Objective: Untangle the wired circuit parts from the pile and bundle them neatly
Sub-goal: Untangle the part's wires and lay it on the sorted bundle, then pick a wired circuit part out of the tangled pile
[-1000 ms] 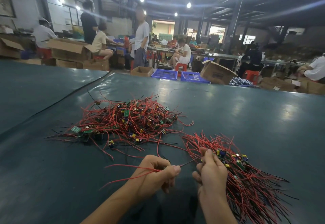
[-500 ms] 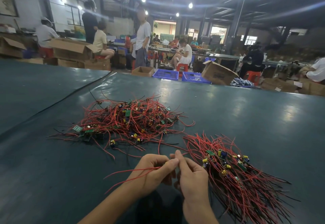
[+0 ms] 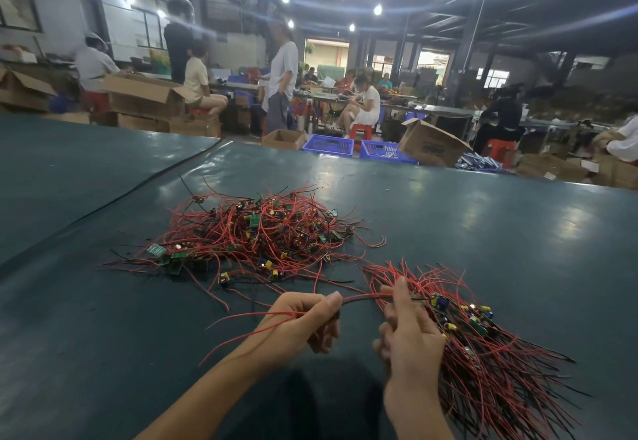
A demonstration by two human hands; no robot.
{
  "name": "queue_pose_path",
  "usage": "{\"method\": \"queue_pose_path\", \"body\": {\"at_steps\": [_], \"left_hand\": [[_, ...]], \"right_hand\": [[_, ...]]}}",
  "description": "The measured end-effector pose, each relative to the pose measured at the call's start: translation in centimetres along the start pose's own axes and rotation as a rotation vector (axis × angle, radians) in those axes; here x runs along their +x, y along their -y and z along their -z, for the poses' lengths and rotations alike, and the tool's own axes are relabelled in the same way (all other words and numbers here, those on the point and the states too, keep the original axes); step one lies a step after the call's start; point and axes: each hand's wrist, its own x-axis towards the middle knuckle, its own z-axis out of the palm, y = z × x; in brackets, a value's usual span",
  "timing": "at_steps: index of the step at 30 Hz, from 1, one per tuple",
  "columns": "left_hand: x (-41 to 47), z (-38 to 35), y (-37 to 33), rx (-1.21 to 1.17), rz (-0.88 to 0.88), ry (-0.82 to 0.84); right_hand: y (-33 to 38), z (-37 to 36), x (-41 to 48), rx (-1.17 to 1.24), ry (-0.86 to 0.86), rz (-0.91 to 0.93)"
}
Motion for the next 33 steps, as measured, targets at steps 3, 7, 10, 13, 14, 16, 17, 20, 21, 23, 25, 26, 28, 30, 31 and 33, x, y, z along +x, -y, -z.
{"method": "queue_pose_path", "body": {"at_steps": [3, 7, 10, 13, 14, 16, 17, 20, 21, 23, 25, 26, 28, 30, 31, 33], "left_hand": [[-0.3, -0.1, -0.2, -0.035, 0.022, 0.069], [-0.6, -0.3, 0.0, -0.034, 0.048, 0.121], [-0.3, 0.0, 0.3, -0.021, 0.066, 0.031], [0.3, 0.6, 0.8, -0.015, 0.096, -0.086], [0.5, 0.8, 0.9, 0.029, 0.074, -0.122], [0.8, 1.8, 1.4, 0.22, -0.02, -0.251], [0.8, 2.6, 1.8, 0.365, -0.08, -0.34], [0.7, 4.9, 2.8, 0.896, -0.241, -0.537], [0.8, 5.7, 3.2, 1.022, -0.235, -0.558], [0.8, 7.1, 4.1, 1.165, -0.11, -0.562], [0.9, 8.6, 4.9, 1.238, 0.072, -0.543], [0.8, 9.3, 5.2, 1.271, 0.157, -0.529], [0.8, 10.3, 5.5, 1.322, 0.283, -0.519], [0.9, 10.9, 5.6, 1.355, 0.32, -0.535], [0.9, 11.1, 5.5, 1.379, 0.319, -0.548], [0.9, 11.3, 5.3, 1.426, 0.31, -0.585]], "right_hand": [[-0.8, -0.4, -0.9, -0.159, 0.208, -0.006], [-1.7, -1.2, -2.4, -0.223, 0.43, 0.118], [-1.7, -1.2, -2.3, -0.291, 0.429, 0.241], [-1.3, -0.7, -1.6, -0.304, 0.236, 0.116], [-1.2, -0.5, -1.3, -0.258, 0.154, 0.009], [-0.9, 0.0, -0.5, -0.117, 0.039, -0.186], [-0.6, 0.4, -0.1, 0.006, 0.022, -0.259], [0.4, 1.3, 0.7, 0.411, 0.02, -0.393], [0.6, 1.6, 0.9, 0.471, 0.023, -0.399], [0.6, 1.9, 0.9, 0.461, 0.023, -0.377], [0.4, 1.7, 0.9, 0.375, 0.012, -0.323], [0.4, 1.6, 0.8, 0.341, 0.005, -0.299], [0.3, 1.3, 0.7, 0.315, -0.005, -0.267], [0.3, 1.1, 0.6, 0.305, 0.0, -0.255], [0.2, 1.1, 0.6, 0.298, 0.005, -0.252], [0.1, 1.1, 0.6, 0.282, 0.019, -0.237]]}}
